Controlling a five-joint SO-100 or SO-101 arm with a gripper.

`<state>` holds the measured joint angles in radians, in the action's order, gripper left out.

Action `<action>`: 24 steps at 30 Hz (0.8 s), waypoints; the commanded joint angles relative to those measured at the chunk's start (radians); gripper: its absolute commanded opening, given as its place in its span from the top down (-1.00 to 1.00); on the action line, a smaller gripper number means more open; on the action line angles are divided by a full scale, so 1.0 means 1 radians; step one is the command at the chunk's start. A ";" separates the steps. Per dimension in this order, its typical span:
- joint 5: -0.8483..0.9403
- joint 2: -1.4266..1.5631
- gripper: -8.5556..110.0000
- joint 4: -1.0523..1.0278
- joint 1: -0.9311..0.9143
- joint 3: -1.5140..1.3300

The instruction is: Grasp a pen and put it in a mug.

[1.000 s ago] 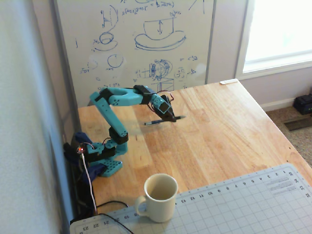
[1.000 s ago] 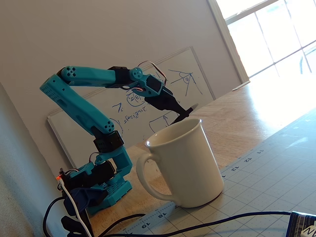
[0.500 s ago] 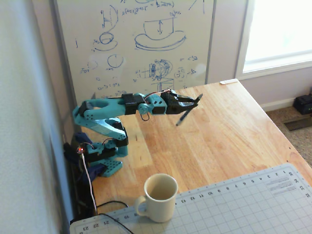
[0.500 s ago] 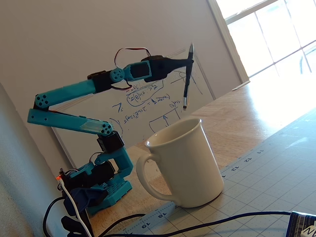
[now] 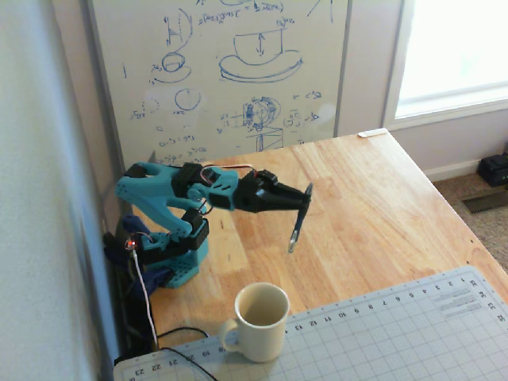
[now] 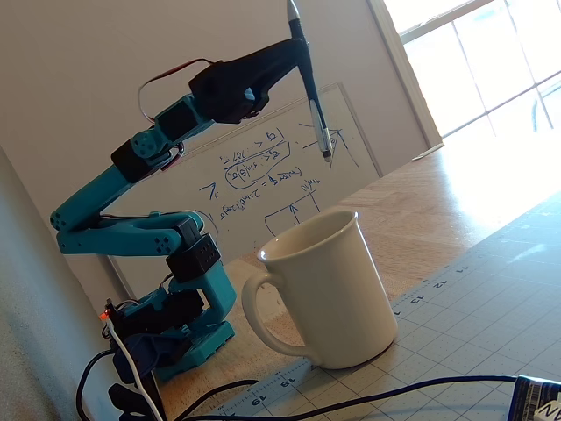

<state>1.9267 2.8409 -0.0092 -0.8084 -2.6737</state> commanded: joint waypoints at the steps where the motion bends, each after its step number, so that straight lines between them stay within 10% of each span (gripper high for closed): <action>1: 0.002 0.055 0.84 0.035 -0.127 0.018; 24: 0.011 0.046 0.83 0.034 -0.376 -0.262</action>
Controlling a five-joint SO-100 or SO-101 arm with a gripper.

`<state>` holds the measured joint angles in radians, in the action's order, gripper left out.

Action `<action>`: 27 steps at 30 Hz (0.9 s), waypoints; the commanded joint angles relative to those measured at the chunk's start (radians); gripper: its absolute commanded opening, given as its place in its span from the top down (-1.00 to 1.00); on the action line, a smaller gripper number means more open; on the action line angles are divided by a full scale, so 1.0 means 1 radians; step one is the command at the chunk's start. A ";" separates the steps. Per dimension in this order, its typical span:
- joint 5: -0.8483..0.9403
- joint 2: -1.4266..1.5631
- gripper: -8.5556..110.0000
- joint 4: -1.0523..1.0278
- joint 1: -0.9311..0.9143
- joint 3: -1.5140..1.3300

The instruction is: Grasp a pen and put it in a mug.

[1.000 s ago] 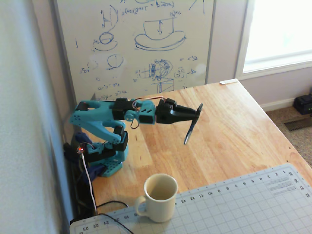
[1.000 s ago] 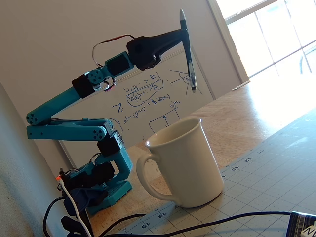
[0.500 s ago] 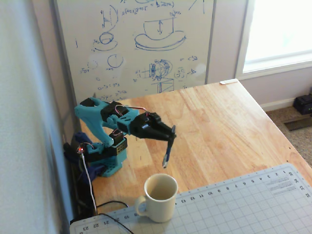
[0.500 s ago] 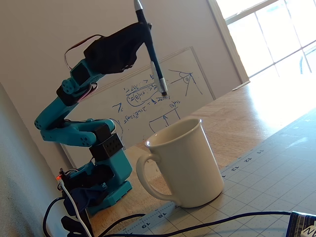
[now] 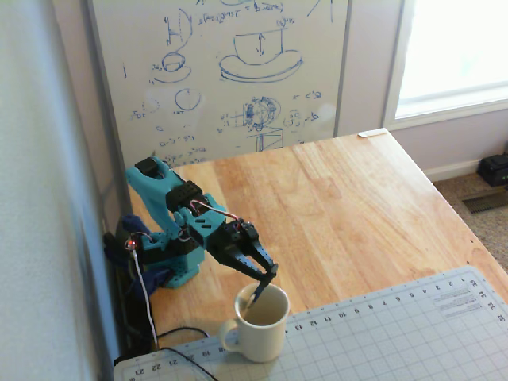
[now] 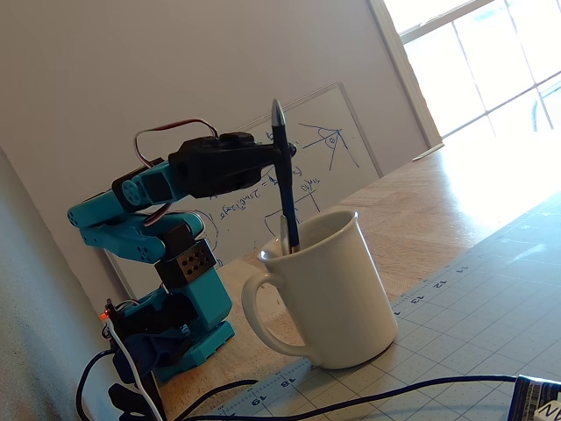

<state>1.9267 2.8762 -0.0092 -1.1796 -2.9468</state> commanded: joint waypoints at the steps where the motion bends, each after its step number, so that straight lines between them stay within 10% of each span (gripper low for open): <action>1: 0.011 0.009 0.83 0.034 -0.003 0.009; 11: -0.002 0.028 0.62 0.037 -0.008 0.032; 27: -0.044 0.023 0.84 0.025 0.328 0.132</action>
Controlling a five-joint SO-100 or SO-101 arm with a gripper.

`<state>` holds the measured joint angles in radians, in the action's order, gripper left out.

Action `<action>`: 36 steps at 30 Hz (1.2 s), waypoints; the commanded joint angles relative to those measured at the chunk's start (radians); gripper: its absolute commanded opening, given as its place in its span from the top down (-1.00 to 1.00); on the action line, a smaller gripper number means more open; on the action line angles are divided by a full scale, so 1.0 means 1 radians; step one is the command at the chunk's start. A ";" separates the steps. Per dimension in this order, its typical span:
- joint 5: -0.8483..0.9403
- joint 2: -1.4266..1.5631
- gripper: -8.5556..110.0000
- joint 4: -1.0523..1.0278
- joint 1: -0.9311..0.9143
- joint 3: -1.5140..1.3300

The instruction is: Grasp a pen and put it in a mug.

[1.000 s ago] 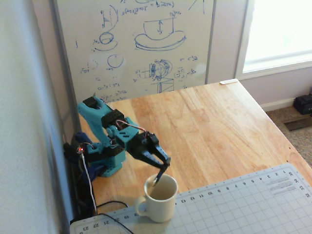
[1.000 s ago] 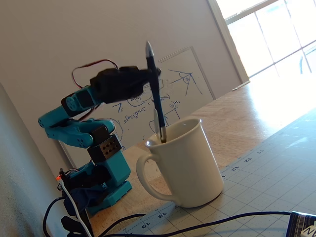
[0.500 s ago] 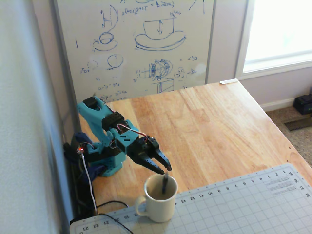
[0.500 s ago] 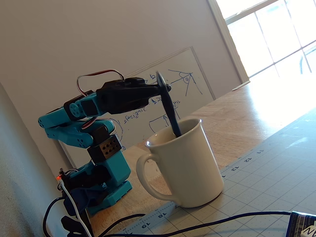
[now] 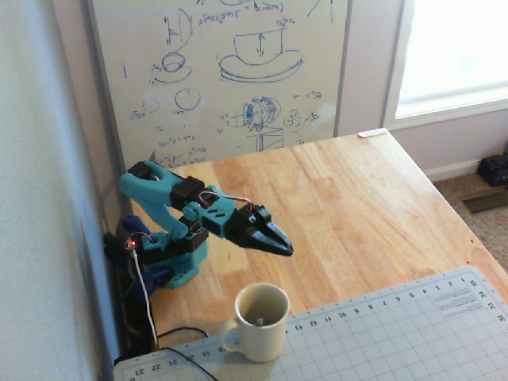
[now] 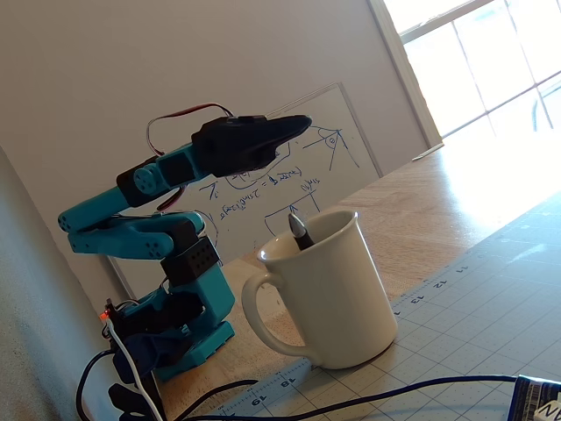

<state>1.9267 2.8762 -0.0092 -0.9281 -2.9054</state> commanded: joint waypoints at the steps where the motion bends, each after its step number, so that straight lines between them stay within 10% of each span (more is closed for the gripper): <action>1: -0.080 0.023 0.84 0.025 0.106 0.091; 18: -1.431 0.028 0.84 -0.115 0.684 0.089; 36: -1.671 0.298 0.84 -0.939 0.920 0.086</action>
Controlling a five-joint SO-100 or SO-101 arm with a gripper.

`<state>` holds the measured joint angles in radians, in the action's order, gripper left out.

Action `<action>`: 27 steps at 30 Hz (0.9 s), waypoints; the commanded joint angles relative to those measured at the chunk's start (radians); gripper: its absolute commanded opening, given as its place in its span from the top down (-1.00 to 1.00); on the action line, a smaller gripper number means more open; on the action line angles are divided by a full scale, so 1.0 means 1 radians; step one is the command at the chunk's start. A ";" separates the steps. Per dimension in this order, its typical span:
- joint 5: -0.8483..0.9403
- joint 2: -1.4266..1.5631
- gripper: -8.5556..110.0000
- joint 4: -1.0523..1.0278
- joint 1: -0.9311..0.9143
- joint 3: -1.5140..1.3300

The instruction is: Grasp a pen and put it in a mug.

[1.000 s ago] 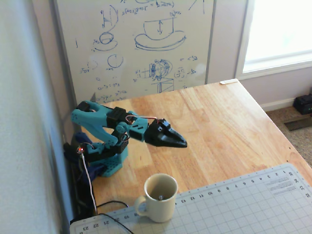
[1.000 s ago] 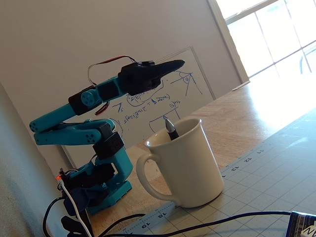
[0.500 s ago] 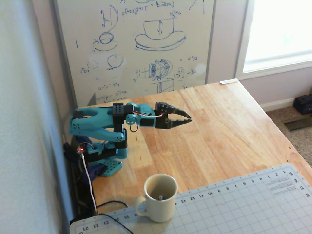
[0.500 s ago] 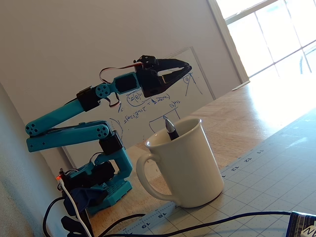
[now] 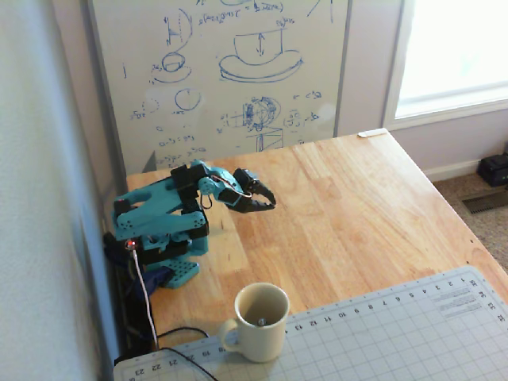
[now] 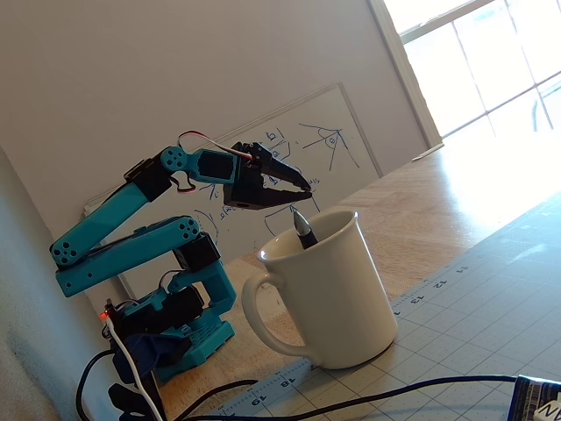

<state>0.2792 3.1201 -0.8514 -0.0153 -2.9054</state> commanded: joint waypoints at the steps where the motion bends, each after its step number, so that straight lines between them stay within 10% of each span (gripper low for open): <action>1: -0.025 0.061 0.84 -0.130 0.008 0.084; 27: -0.181 0.233 0.84 -0.304 0.009 -0.219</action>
<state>0.1104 3.3241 -1.1520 -0.0153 -3.1370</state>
